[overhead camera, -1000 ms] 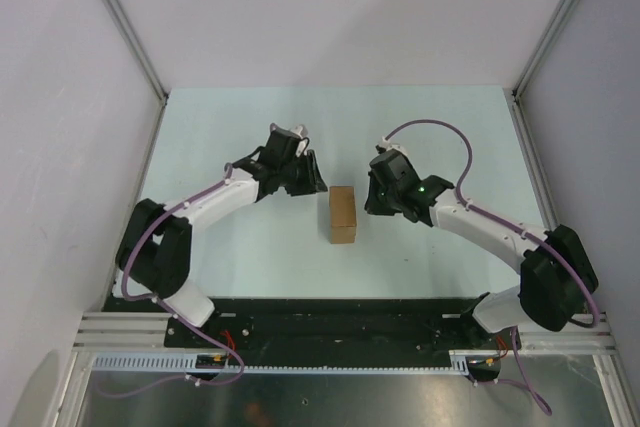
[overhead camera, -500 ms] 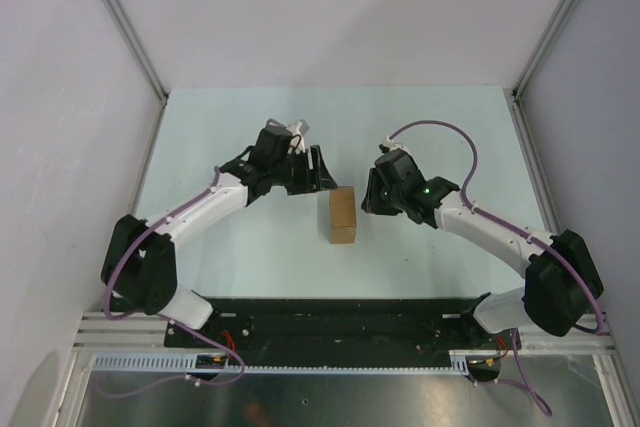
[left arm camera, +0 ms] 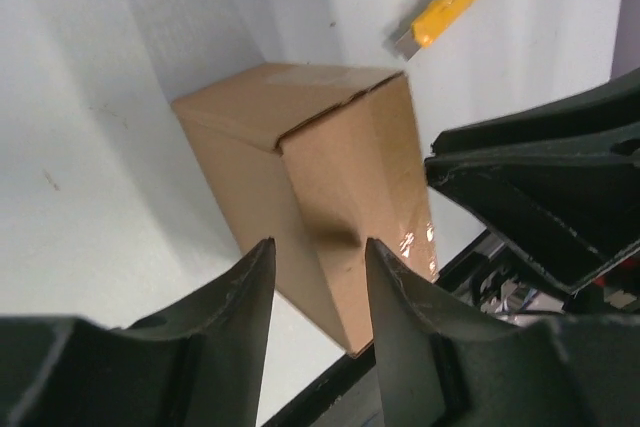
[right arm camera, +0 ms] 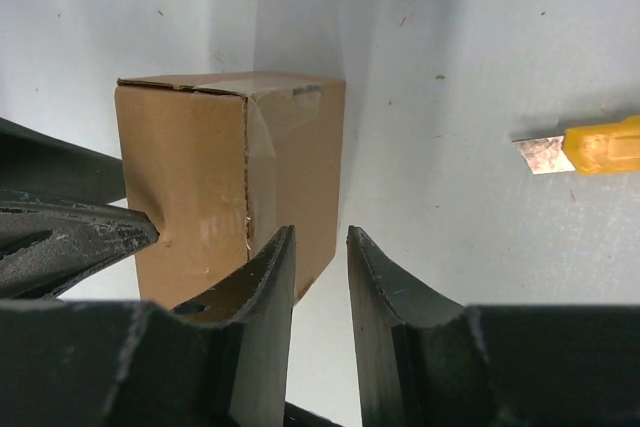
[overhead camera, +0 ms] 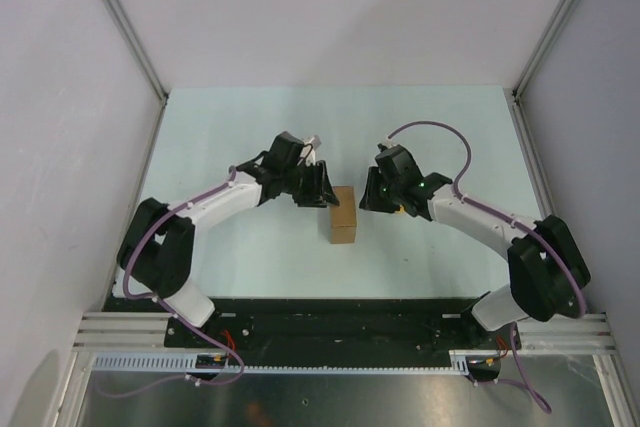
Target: Unpack the express box
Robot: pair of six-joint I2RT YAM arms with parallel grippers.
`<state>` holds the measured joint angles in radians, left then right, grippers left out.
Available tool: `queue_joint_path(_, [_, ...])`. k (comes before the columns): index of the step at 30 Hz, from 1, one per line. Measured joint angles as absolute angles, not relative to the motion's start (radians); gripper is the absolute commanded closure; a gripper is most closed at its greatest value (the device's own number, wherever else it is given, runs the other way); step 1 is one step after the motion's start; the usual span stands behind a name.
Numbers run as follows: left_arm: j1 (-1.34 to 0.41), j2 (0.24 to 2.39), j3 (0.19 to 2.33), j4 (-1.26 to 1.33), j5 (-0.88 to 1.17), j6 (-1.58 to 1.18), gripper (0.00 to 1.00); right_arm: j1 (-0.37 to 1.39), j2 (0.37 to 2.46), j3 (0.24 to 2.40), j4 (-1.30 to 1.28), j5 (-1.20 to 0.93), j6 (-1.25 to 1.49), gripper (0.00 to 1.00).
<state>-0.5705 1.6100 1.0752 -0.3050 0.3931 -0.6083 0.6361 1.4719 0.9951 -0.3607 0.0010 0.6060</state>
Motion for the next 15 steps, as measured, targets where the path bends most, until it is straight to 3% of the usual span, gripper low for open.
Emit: queue_joint_path(15, [-0.573,1.539,1.013,-0.312,0.299,-0.555,0.68,0.653,1.526,0.995,-0.314,-0.064,0.602,0.73])
